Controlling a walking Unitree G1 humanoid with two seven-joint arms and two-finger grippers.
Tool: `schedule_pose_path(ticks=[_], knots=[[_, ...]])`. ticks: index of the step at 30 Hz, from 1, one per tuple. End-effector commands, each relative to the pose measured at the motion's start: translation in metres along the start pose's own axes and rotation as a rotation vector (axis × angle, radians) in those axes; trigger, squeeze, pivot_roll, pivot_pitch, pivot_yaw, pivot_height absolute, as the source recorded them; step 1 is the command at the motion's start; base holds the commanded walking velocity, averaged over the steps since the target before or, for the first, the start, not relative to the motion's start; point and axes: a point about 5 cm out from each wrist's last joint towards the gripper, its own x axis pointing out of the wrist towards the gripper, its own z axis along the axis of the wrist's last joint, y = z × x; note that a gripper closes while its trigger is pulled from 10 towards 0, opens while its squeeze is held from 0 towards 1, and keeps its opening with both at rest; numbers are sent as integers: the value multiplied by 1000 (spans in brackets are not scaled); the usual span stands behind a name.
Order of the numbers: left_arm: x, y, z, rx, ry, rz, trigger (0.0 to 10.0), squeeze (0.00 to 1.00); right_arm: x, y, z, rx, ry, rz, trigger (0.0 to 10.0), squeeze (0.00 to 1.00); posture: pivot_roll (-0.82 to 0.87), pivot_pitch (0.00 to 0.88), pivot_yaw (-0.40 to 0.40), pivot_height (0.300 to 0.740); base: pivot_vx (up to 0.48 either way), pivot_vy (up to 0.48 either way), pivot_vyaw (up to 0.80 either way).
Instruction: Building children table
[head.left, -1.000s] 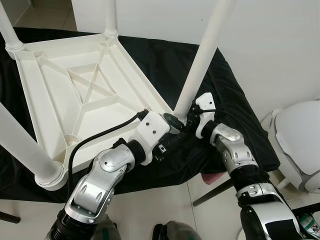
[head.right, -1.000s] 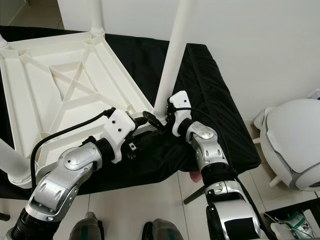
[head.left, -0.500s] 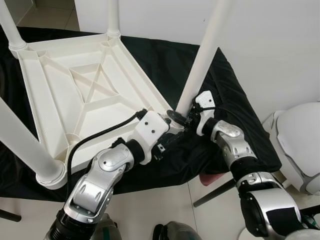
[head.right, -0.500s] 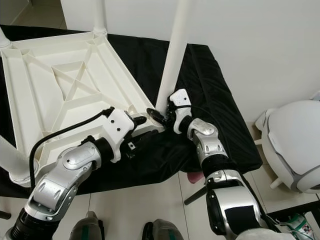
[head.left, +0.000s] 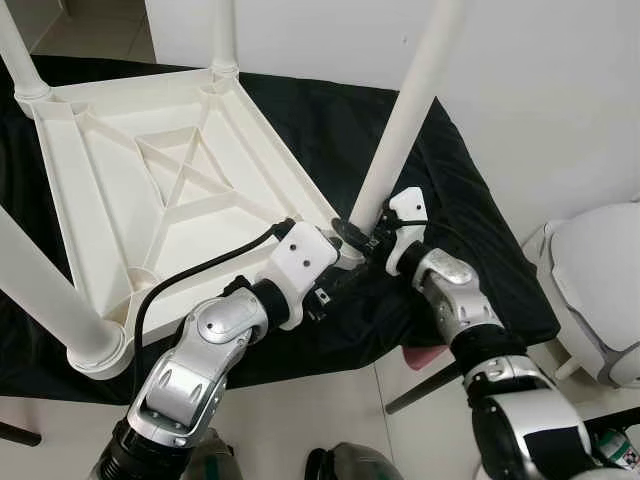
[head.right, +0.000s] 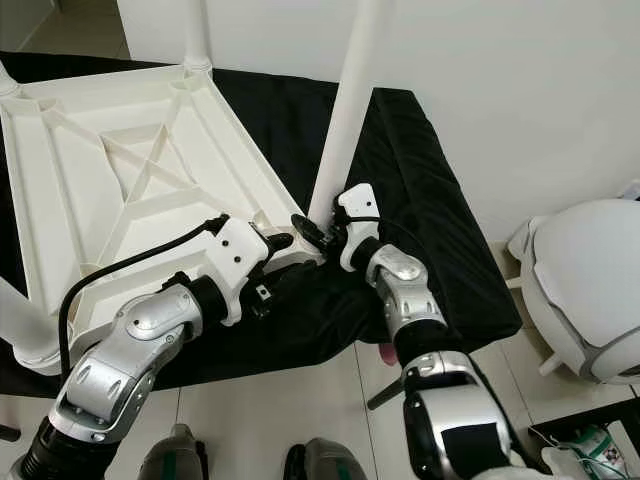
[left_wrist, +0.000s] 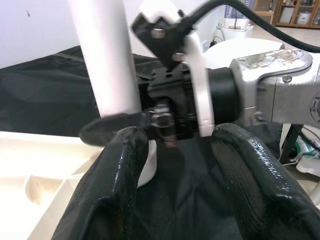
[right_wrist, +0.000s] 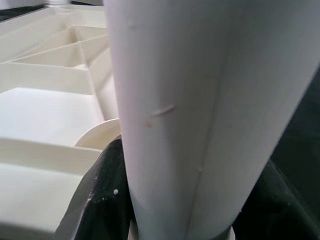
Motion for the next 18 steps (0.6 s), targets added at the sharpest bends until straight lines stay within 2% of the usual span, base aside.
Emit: schedule_pose_path(ticks=[1,2,4,13,14,15,16,17,18], knots=[[0,-2,2,0,-7,11,10000,0,-6,-7,-15,34,85,-130,10000,0,12,22,-115,740,0,0,0],[0,-2,2,0,-7,11,10000,0,-6,-7,-15,34,85,-130,10000,0,12,22,-115,740,0,0,0],[0,-3,2,-3,-7,8,10000,0,-7,-7,-16,83,89,-276,10000,0,4,24,-110,740,0,0,0],[0,-3,2,-3,-7,8,10000,0,-7,-7,-16,83,89,-276,10000,0,4,24,-110,740,0,0,0],[1,-3,2,-5,-7,6,10000,0,-7,-7,-16,94,90,-320,10000,0,4,24,-110,740,0,0,0],[1,-3,2,-5,-8,0,10000,0,-6,8,-13,98,69,-404,10000,0,-6,22,-100,740,0,0,0],[1,-3,2,-5,-8,0,10000,0,-6,8,-13,98,69,-404,10000,0,-6,22,-100,740,0,0,0],[1,-3,2,-4,-9,-5,10000,0,-5,19,-10,100,52,-464,10000,0,-6,22,-100,740,0,0,0],[1,-3,2,-4,-9,-5,10000,0,-5,19,-10,100,52,-464,10000,0,-6,22,-100,740,0,0,0]])
